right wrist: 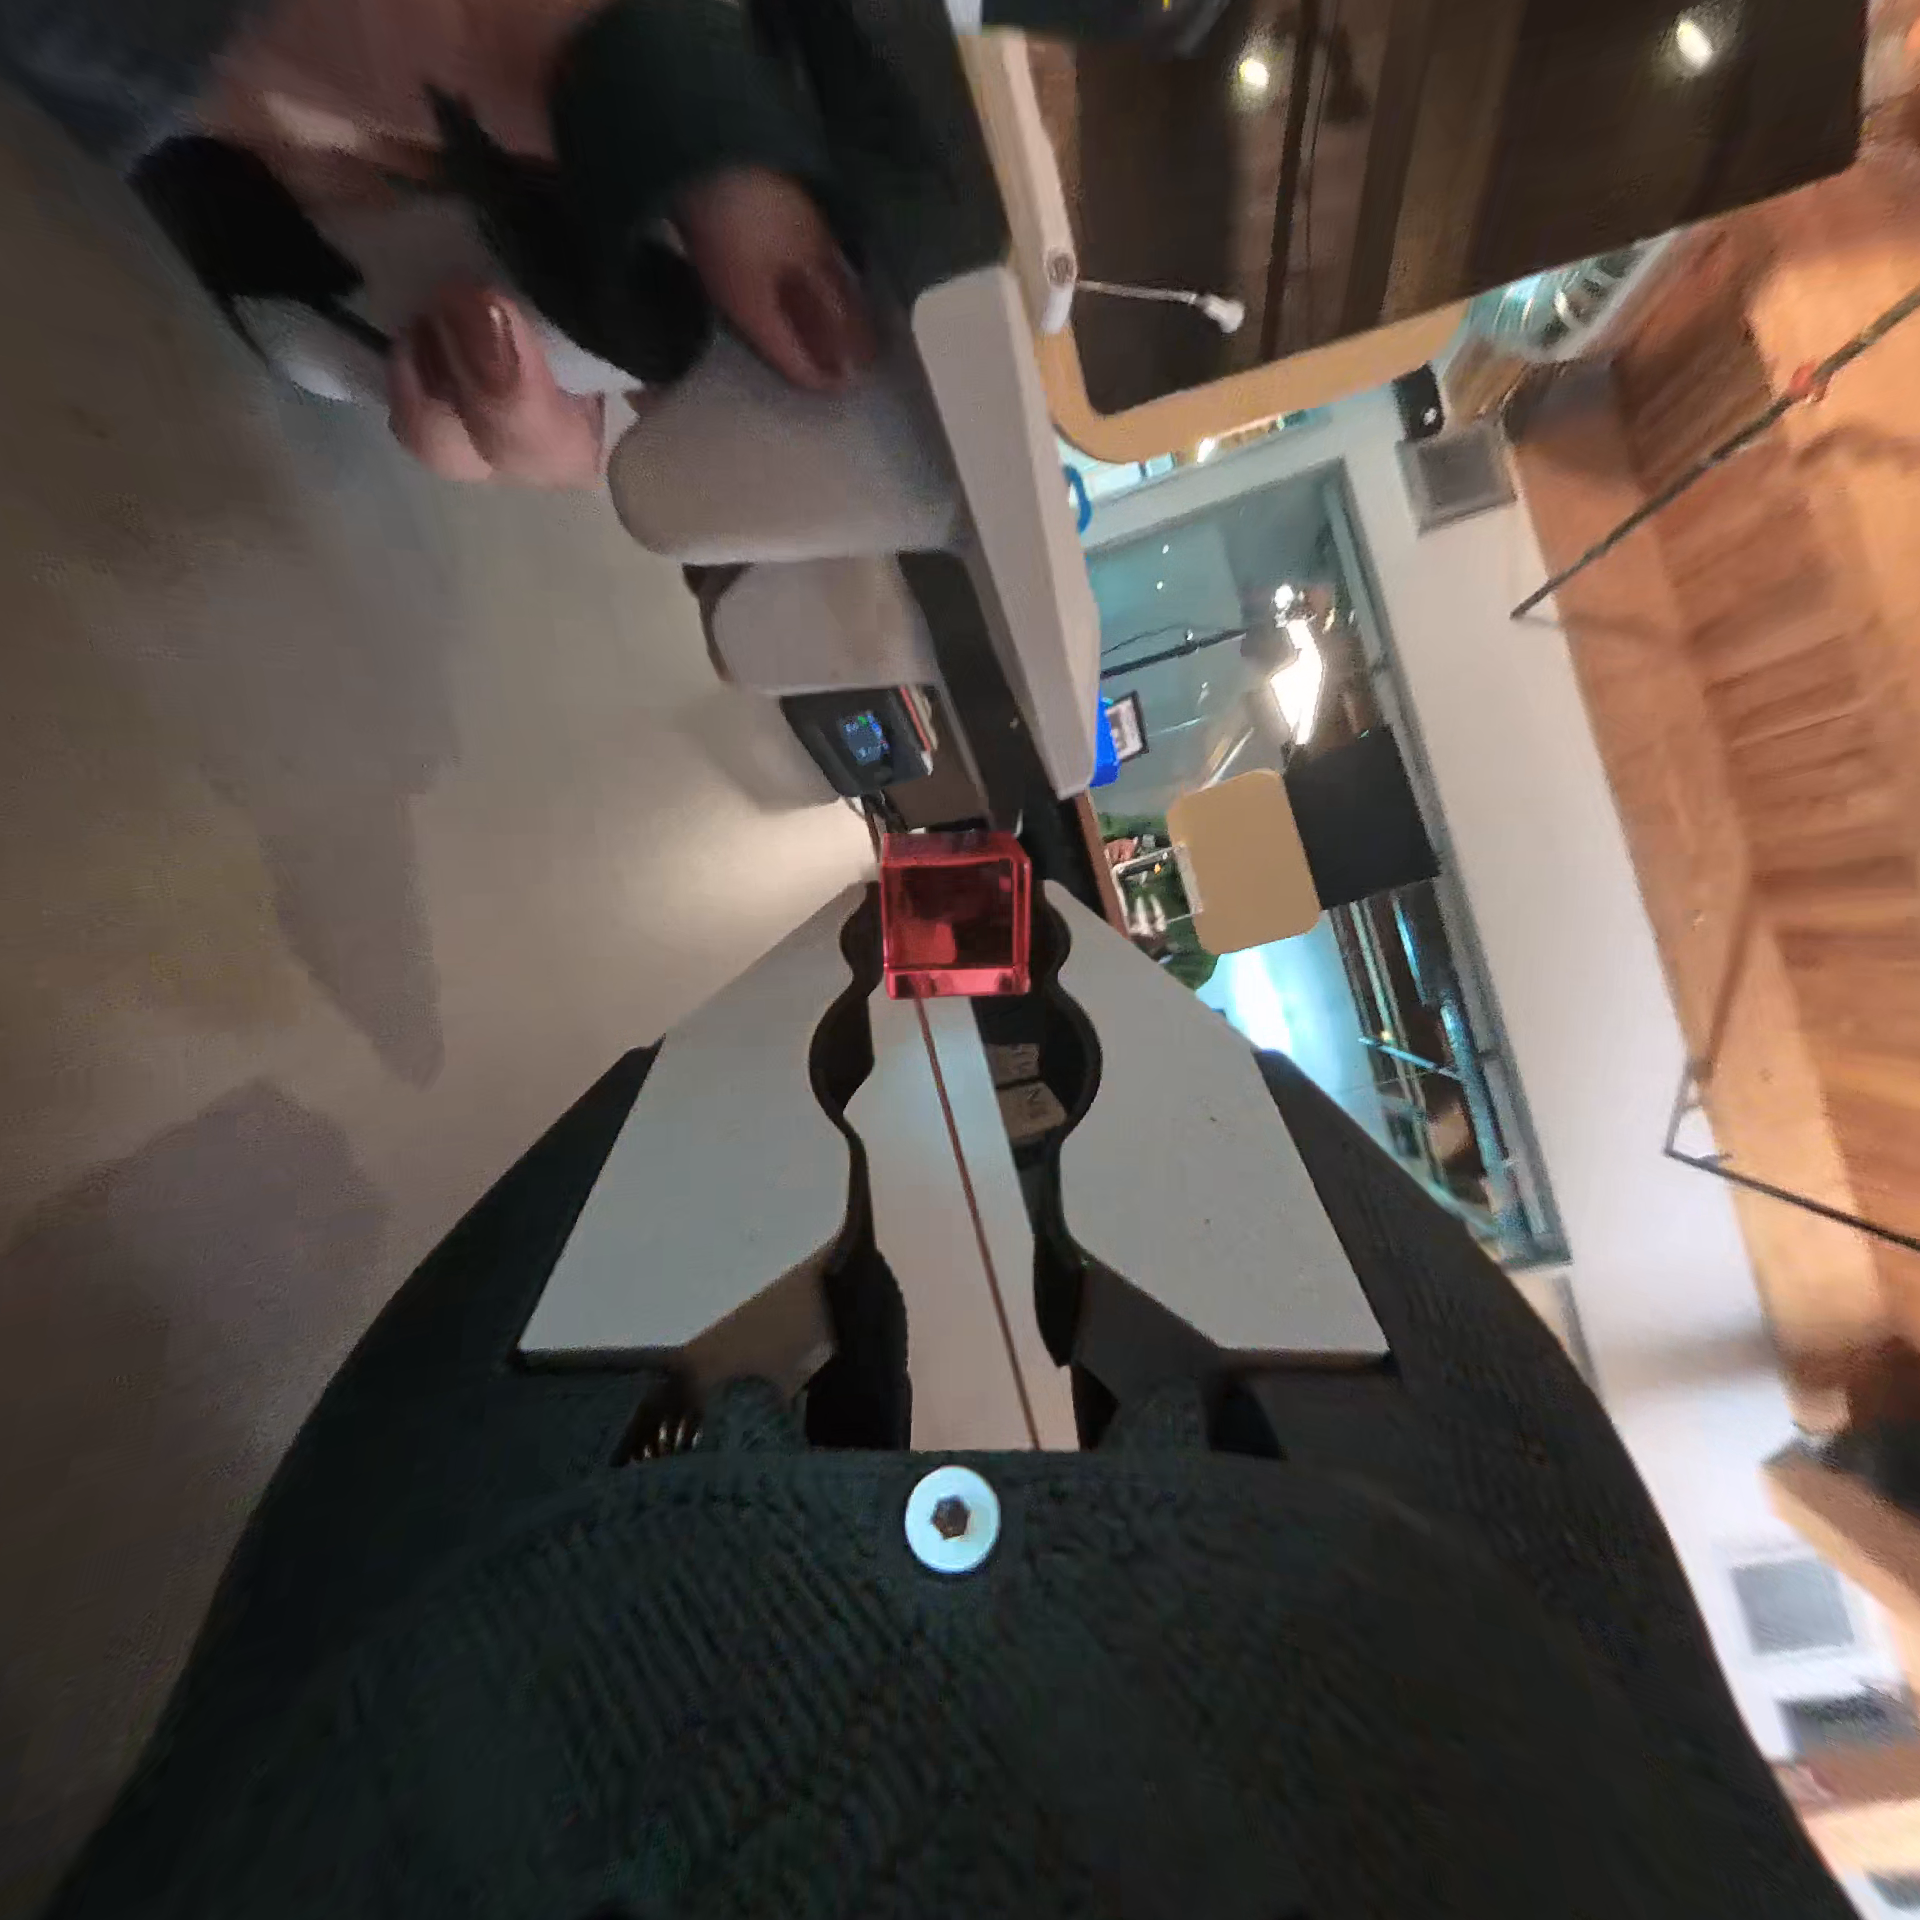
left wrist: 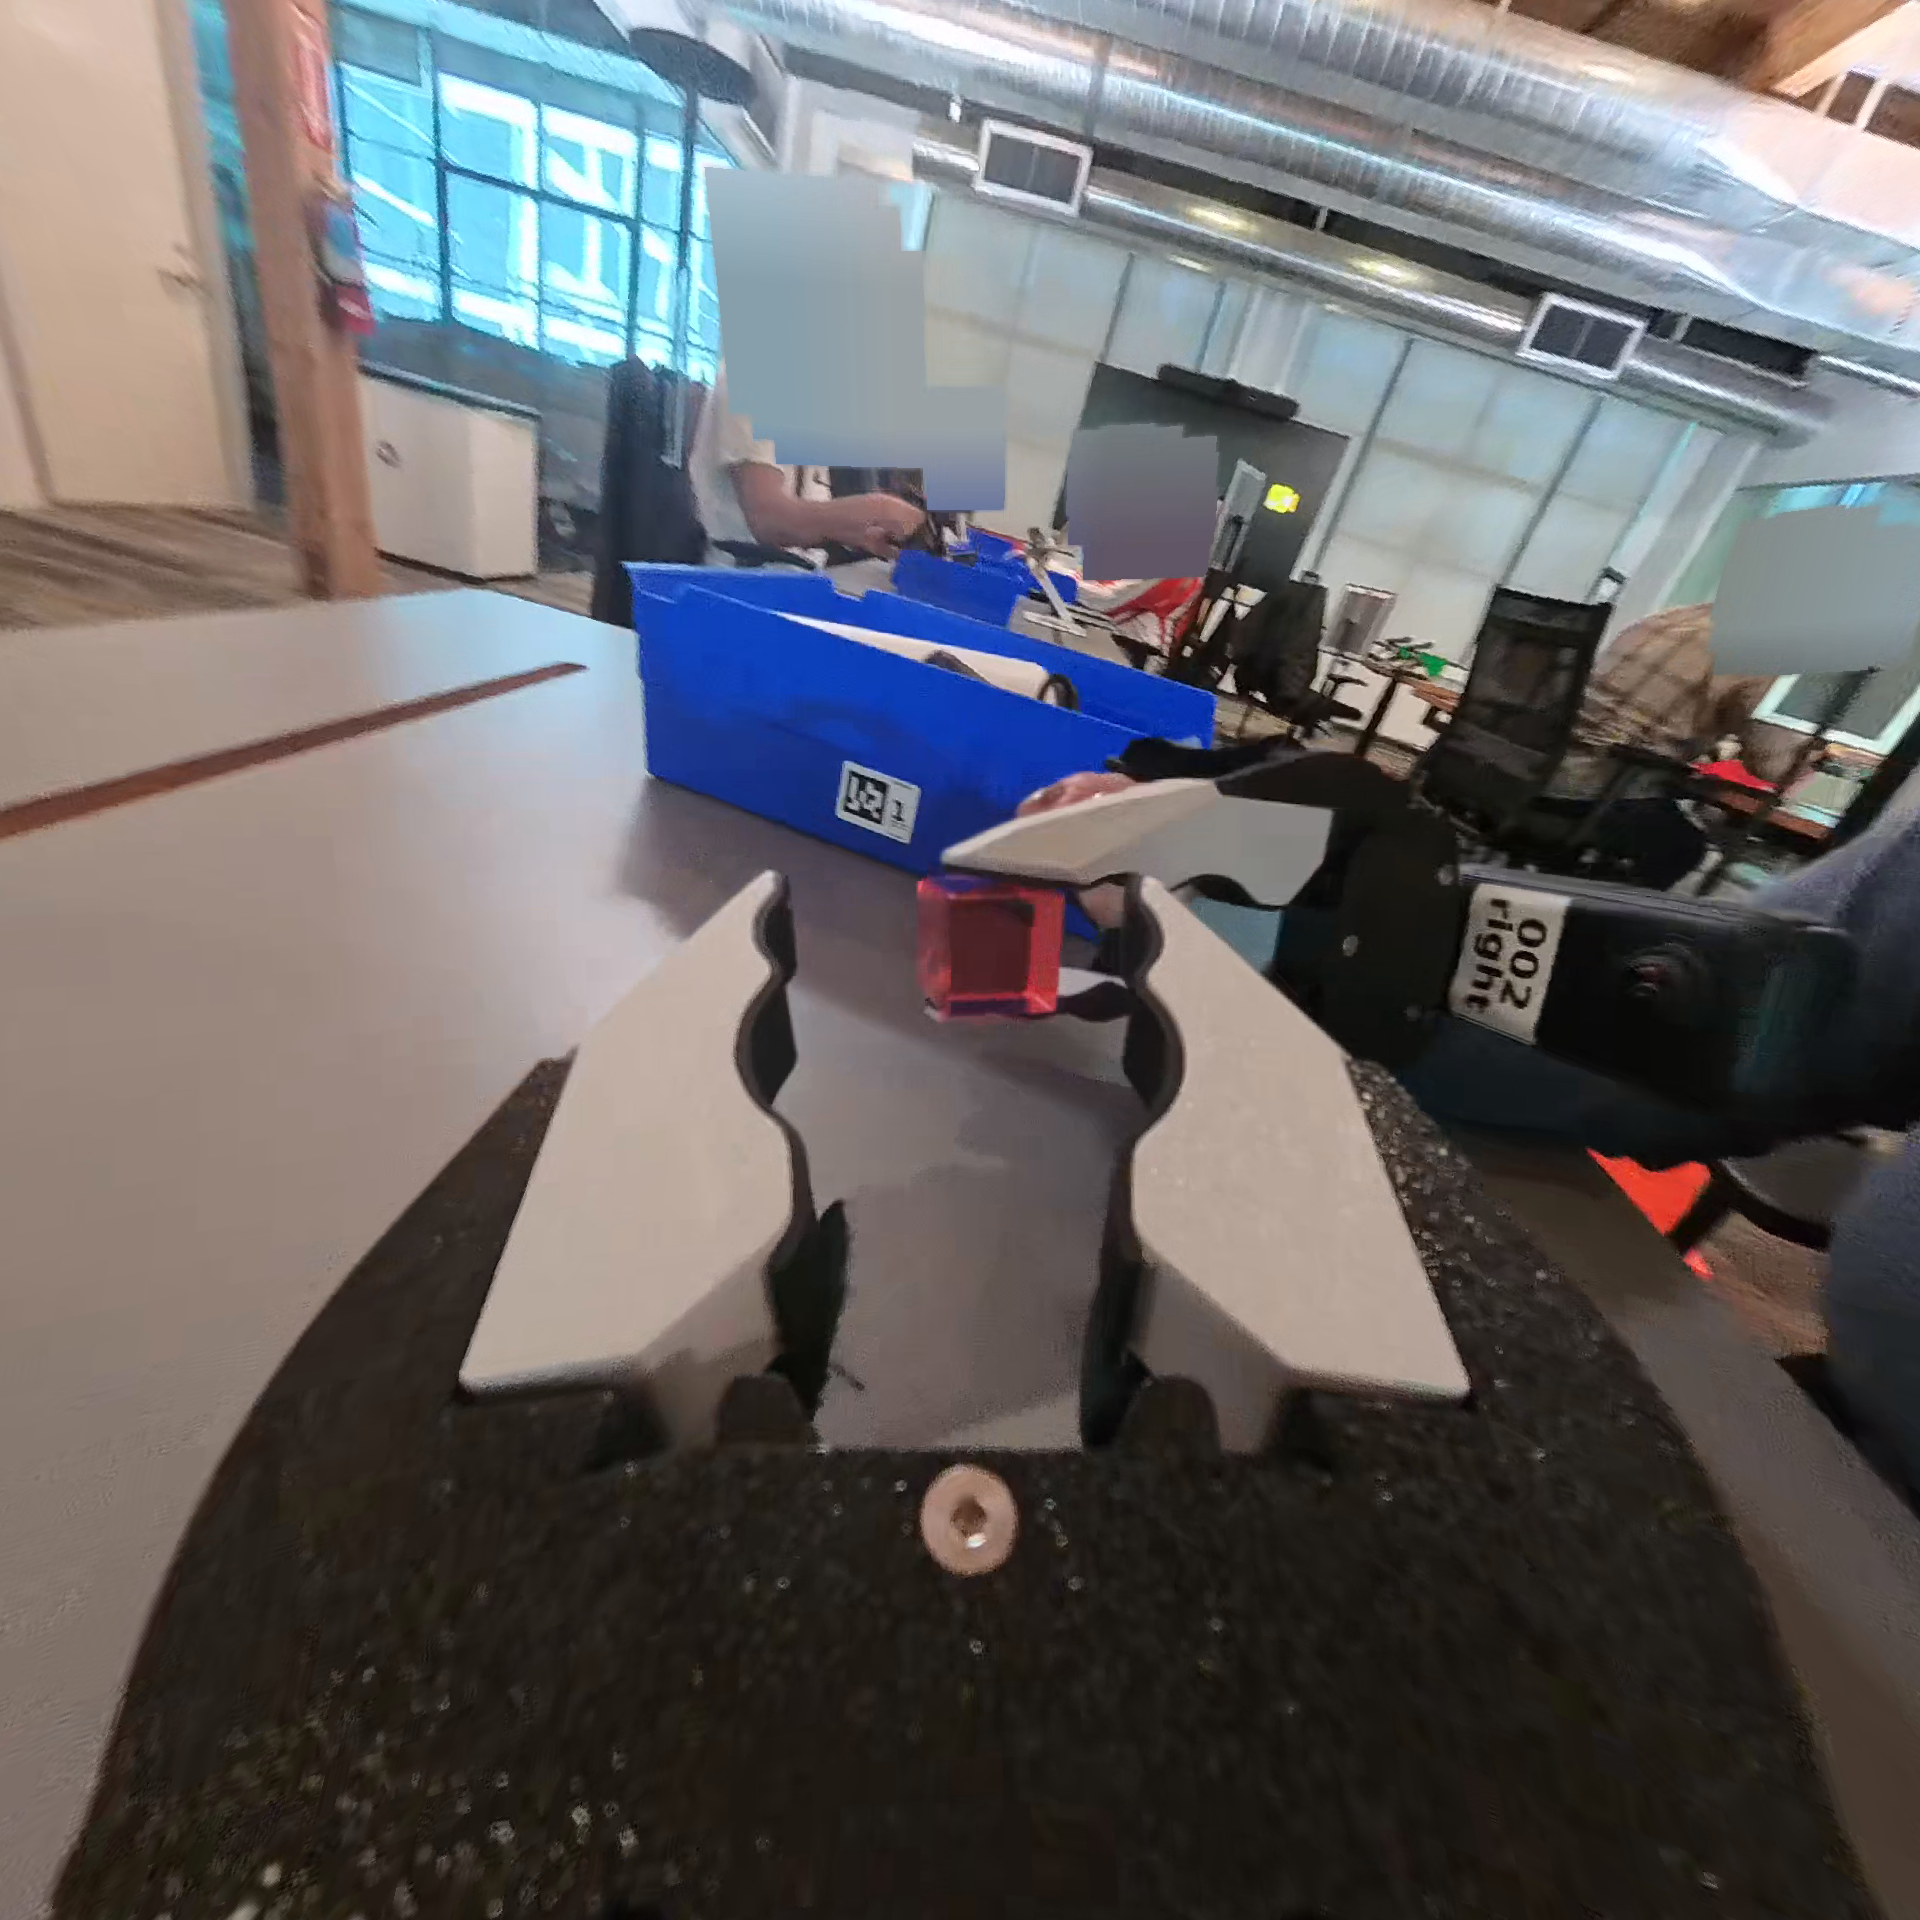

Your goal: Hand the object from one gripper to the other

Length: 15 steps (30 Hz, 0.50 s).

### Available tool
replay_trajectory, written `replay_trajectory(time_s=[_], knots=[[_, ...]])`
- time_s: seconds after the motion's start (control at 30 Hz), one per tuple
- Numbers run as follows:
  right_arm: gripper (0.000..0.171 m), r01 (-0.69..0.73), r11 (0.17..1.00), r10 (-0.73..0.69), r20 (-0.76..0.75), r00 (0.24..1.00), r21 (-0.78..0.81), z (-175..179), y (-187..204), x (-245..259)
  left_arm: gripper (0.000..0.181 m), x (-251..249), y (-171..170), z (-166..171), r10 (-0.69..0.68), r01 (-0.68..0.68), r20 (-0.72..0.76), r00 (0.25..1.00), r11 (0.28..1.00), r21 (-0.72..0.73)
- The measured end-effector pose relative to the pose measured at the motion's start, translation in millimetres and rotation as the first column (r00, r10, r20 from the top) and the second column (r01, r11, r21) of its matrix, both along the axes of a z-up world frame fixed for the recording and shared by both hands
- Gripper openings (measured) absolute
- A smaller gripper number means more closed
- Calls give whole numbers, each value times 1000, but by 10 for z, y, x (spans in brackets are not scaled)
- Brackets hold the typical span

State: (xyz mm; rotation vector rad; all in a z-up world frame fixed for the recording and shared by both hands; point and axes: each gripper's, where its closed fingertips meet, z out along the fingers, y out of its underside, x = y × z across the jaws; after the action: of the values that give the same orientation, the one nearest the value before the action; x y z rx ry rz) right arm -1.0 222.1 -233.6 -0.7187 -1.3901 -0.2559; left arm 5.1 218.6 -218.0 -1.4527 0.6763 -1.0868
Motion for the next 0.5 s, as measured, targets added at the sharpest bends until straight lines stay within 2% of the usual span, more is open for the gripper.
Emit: replay_trajectory(time_s=[0.13,0.33,0.37,0.5], knots=[[25,-2,997,4,-25,1000,76,129,-37,33,53,79,-30,-73,-49,48,-40,998,998,-41],[26,-2,975,-8,47,999,220,135,-107,8,39,142,-114,-88,-79,80,-87,993,997,5],[26,-3,972,-11,56,998,235,133,-115,4,33,158,-144,-90,-95,97,-94,991,995,14],[26,-10,975,2,37,999,223,150,-129,11,26,153,-154,-57,-2,23,-142,990,989,149]])
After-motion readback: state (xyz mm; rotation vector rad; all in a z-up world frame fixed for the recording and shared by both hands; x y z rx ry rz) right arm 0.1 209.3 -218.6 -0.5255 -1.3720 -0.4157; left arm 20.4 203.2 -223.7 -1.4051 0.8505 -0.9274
